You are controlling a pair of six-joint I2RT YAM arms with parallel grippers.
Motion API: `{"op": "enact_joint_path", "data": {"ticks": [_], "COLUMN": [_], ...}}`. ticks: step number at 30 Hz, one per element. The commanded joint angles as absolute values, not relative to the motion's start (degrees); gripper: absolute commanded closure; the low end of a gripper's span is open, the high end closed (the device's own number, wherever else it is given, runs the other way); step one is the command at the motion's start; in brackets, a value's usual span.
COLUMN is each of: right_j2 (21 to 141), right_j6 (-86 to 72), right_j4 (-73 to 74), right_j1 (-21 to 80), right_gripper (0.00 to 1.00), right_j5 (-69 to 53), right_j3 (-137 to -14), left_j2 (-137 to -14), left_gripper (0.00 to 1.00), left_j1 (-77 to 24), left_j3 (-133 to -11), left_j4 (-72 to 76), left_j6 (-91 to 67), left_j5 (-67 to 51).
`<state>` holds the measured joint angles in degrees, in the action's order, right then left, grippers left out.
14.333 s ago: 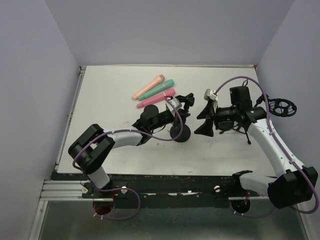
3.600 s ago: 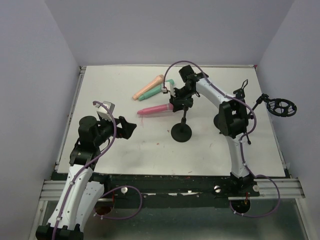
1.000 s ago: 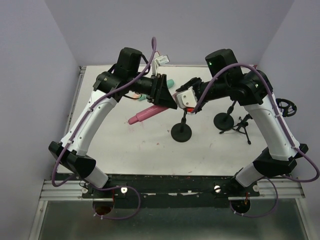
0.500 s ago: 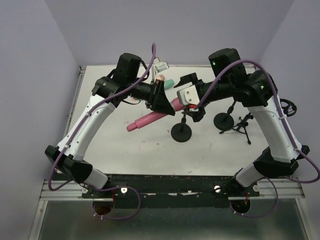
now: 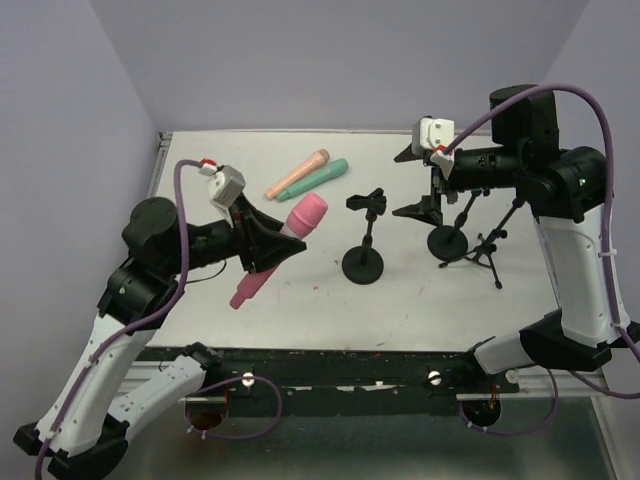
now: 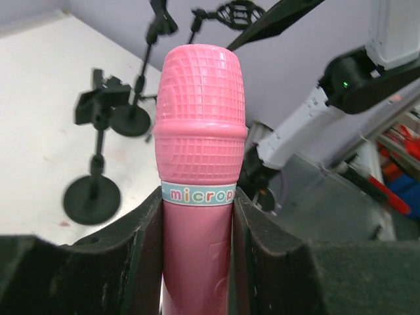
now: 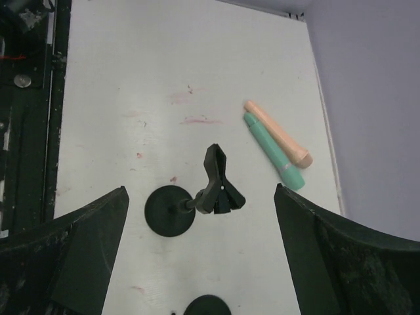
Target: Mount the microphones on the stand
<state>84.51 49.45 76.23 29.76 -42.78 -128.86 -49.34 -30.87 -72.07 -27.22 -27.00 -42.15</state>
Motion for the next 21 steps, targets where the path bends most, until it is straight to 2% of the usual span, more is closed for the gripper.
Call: {"op": "enact_joint_path", "data": {"ticks": [1, 8, 14, 21], "right_j2": [80.9, 79.1, 84.9, 91.4], "right_j6": [40.5, 35.1, 47.3, 59.7], "right_j4": [71.9, 61.5, 68.2, 76.1], "right_j1": [25.0, 23.9, 23.2, 21.2], "right_gripper": [0.00, 0.00, 0.00, 0.00], "right_j5": [-47.8, -43.3, -45.7, -52.2], "right_j3": [-121.2, -109.0, -111.7, -114.0], "left_j2": [-41.5, -39.1, -38.8, -35.0], "left_gripper": [1.00, 1.00, 1.00, 1.00], "left_j1": [-31.0, -30.9, -30.9, -31.0], "left_j3": [-64.5, -60.9, -57.3, -47.7], "left_j4": [-14.2, -7.8, -1.1, 8.4], "left_j6": [-23.2, -15.4, -14.1, -16.7], "left_j5": [-25.6, -22.8, -23.7, -23.8]}}
